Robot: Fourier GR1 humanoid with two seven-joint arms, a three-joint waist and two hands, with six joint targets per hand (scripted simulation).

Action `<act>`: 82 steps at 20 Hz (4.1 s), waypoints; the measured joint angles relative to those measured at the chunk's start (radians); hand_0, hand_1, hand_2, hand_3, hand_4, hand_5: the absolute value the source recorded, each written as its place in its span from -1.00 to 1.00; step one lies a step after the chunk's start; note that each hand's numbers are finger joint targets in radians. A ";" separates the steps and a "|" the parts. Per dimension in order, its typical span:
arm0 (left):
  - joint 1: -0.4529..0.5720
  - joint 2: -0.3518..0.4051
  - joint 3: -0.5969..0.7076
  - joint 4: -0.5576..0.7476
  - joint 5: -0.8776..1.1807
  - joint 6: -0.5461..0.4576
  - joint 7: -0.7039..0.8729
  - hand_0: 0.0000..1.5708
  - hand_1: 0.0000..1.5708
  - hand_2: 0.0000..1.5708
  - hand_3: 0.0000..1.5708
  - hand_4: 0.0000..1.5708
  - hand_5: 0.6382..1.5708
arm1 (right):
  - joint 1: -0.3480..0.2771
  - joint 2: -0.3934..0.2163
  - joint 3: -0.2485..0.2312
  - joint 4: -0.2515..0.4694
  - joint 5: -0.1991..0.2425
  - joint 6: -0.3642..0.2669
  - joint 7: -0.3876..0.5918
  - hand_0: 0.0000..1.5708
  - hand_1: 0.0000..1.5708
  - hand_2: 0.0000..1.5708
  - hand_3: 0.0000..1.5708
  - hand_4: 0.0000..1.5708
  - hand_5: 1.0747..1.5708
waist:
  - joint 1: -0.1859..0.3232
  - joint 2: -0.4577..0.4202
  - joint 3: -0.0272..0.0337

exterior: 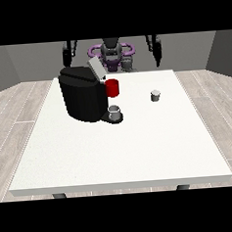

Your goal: Insert the coffee pod into the coffee machine and close the lid

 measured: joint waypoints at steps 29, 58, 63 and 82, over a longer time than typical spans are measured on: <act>-0.442 0.452 0.065 0.574 -0.371 -0.215 -0.162 -1.00 -1.00 -0.46 -1.00 -1.00 1.00 | -0.210 0.074 0.069 -0.035 0.186 -0.168 0.027 -1.00 -1.00 -1.00 -1.00 -1.00 1.00 | -0.194 0.264 -0.0016; -0.632 0.385 -0.095 0.876 -0.810 -0.055 -0.259 0.46 0.46 0.60 0.48 -0.41 1.00 | -0.300 0.085 0.006 0.222 0.131 -0.147 -0.018 -1.00 -1.00 -1.00 -1.00 -1.00 1.00 | -0.156 0.243 -0.0011; -0.673 0.342 -0.065 0.887 -0.795 -0.063 -0.278 0.83 0.83 0.81 0.72 -0.38 1.00 | -0.292 0.081 -0.003 0.264 0.139 -0.155 -0.023 -1.00 -1.00 -1.00 -1.00 -1.00 1.00 | -0.149 0.218 -0.0013; -0.852 0.254 -0.027 0.813 -0.743 -0.358 -0.178 0.69 0.69 0.72 0.68 -0.25 1.00 | -0.284 0.068 -0.019 0.425 0.184 -0.183 -0.037 -1.00 -1.00 -1.00 -1.00 -1.00 1.00 | -0.137 0.055 -0.0007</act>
